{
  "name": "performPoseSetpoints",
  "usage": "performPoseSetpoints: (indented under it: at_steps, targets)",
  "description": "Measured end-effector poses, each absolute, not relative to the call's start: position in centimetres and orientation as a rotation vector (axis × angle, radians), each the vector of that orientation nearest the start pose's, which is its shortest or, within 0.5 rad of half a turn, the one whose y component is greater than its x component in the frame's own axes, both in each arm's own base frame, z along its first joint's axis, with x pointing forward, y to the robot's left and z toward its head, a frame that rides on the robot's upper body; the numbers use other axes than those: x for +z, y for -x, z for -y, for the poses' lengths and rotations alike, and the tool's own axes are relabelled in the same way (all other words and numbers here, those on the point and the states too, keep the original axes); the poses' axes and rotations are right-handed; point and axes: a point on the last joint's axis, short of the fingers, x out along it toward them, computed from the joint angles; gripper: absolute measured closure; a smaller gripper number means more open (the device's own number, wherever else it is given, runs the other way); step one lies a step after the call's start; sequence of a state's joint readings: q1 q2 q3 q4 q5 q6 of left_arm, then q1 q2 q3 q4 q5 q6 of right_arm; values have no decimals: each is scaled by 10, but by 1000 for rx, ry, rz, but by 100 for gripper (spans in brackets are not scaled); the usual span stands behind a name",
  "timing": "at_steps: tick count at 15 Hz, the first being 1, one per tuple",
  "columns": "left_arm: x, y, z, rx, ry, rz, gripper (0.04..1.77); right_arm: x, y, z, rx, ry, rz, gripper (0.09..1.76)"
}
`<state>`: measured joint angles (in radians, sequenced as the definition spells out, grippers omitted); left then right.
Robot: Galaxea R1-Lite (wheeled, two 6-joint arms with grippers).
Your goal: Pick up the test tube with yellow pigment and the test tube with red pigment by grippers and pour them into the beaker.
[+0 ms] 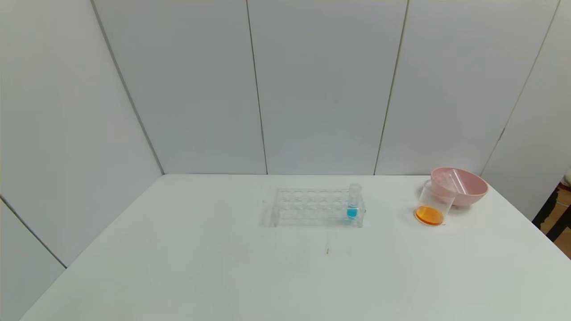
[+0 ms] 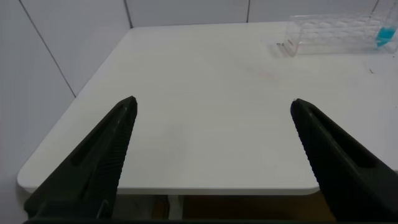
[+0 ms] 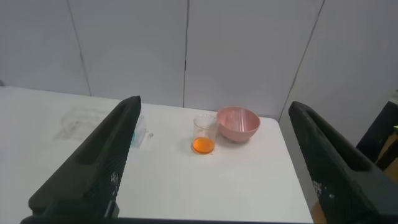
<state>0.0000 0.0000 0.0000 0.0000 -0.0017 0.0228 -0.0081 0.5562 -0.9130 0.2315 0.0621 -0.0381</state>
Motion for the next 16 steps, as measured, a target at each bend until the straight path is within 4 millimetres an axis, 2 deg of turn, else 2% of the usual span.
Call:
performPoseSetpoints:
  at_steps: [2,4,6,8,12,16]
  targets:
    - [75,23,0,-2,-23,0,5,285,51,-1,53,48,160,15]
    - [75,23,0,-2,-23,0,5,266,76,0,46,61,201,15]
    - [75,23,0,-2,-23,0,5,247,93,0,19,76,242,15]
    - [75,23,0,-1,-23,0,5,224,101,0,4,91,262,15]
    - [75,23,0,-2,-23,0,5,193,97,0,-37,84,280,15]
    - [75,23,0,-1,-23,0,5,159,64,0,-31,76,264,15]
